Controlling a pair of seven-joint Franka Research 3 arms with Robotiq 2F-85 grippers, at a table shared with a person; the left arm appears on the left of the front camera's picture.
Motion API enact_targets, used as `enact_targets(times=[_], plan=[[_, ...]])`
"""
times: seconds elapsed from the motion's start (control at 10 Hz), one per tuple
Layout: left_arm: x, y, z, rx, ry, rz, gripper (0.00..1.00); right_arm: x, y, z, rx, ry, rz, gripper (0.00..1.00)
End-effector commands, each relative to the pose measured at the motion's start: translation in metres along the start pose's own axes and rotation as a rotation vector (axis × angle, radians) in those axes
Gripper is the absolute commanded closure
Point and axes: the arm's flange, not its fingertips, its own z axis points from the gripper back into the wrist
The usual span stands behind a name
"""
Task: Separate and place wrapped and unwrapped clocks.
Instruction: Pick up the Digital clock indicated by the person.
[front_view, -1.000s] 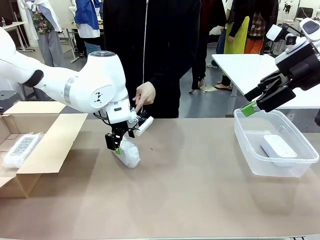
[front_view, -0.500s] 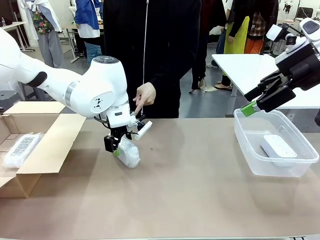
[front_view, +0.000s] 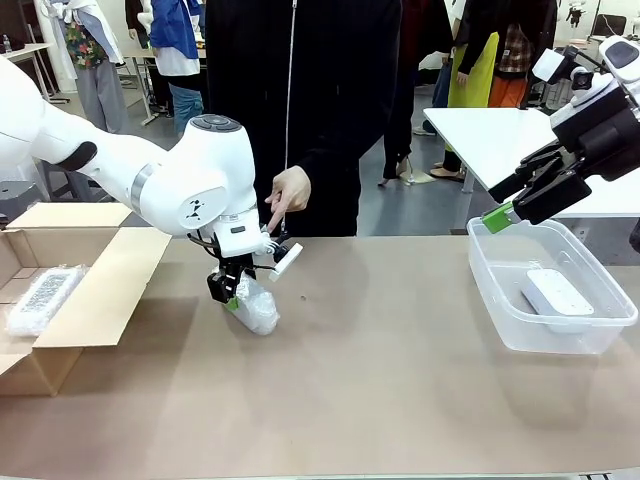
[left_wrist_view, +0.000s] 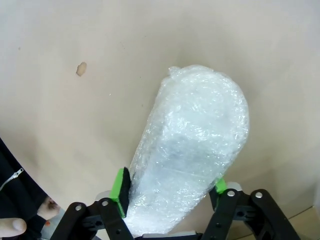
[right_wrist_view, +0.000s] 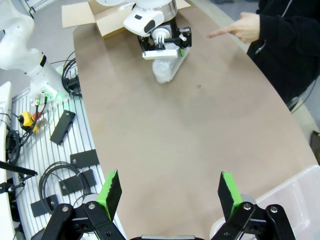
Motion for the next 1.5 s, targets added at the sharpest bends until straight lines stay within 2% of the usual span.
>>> enact_targets(times=[0.0,0.1,0.2,0.3,0.4,0.5,0.8,1.0,1.2,1.4], plan=[[-0.001,0.003,-0.005,-0.023,0.025,0.030,0.26,0.001,-0.002,-0.002,0.023,-0.022,-0.002,0.00],[-0.002,0.003,-0.005,-0.026,0.016,0.037,0.61,0.001,-0.002,-0.002,0.023,-0.022,-0.002,0.00],[-0.002,0.003,-0.004,-0.024,0.012,0.039,0.46,0.001,-0.002,-0.002,0.023,-0.022,-0.002,0.00],[-0.003,0.002,-0.003,-0.033,-0.001,0.042,0.81,0.001,-0.002,-0.002,0.023,-0.022,-0.002,0.00],[-0.002,0.001,0.000,-0.055,-0.026,0.036,0.66,0.001,-0.002,-0.002,0.023,-0.022,-0.002,0.00],[-0.003,-0.001,0.013,-0.044,-0.016,0.061,0.89,0.001,-0.002,-0.002,0.023,-0.022,-0.002,0.00],[-0.008,-0.011,0.090,0.053,-0.029,0.144,0.89,0.001,-0.002,-0.002,0.023,-0.022,-0.002,0.00],[-0.005,-0.024,0.151,0.070,-0.035,0.253,0.89,0.001,-0.002,-0.002,0.023,-0.022,-0.002,0.00],[-0.003,-0.040,0.189,0.062,0.002,0.200,0.89,0.001,-0.002,-0.002,0.023,-0.022,-0.002,0.00],[-0.004,-0.043,0.200,0.027,-0.018,0.206,0.89,0.001,-0.002,-0.002,0.023,-0.022,-0.002,0.00]])
